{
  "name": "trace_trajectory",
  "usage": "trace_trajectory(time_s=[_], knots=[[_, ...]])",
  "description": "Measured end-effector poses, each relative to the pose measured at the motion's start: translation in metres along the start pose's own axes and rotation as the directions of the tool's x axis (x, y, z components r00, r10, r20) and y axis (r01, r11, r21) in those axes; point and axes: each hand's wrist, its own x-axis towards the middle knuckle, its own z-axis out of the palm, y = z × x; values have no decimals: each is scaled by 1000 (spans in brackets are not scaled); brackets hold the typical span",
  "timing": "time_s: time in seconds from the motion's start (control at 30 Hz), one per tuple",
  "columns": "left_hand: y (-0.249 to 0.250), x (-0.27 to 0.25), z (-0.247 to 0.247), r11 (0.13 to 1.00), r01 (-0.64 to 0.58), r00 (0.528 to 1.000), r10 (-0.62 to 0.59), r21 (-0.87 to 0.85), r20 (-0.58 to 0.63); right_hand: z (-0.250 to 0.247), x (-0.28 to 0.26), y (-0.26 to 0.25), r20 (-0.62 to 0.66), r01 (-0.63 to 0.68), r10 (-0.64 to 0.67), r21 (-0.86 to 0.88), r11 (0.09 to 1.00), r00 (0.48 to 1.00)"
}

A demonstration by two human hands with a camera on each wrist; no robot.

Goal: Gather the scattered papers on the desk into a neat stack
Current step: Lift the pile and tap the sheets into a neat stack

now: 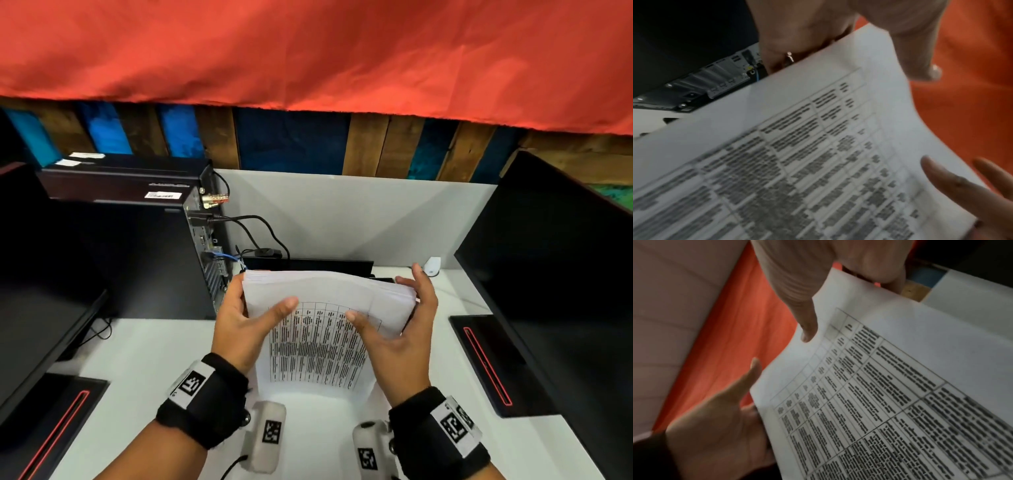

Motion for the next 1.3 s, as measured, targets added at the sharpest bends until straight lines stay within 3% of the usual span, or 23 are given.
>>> trace_trajectory(time_s=[0.1,0.27,0.43,0.57,0.73,1.0,1.13,1.23,1.3], knots=[[11,-4,15,997,-68,987,72,35,-142,1,-10,-3,55,171,-164,-164,971,985],[18,3,22,998,0,962,16,59,-272,0,-19,-4,74,88,-74,-199,976,994],[12,-4,27,984,-84,968,119,159,-221,-1,-19,-7,53,98,-89,-222,970,995],[11,-5,21,998,-54,977,60,31,-207,-4,-16,-7,12,79,-78,-168,983,997],[2,-16,12,997,-77,995,76,-5,-69,-5,-18,-1,16,-107,106,94,990,994],[-14,-19,5,999,-41,999,42,-32,29,-8,-17,3,67,-169,159,174,970,985],[-16,-19,4,998,-64,998,64,-18,9,-8,-15,3,-51,-61,66,85,994,997],[-5,-13,11,992,-126,991,125,0,-52,-6,-10,-2,36,116,-111,-176,978,993],[2,-5,19,983,-170,973,179,74,-143,-3,-7,-2,81,136,-119,-265,955,990]])
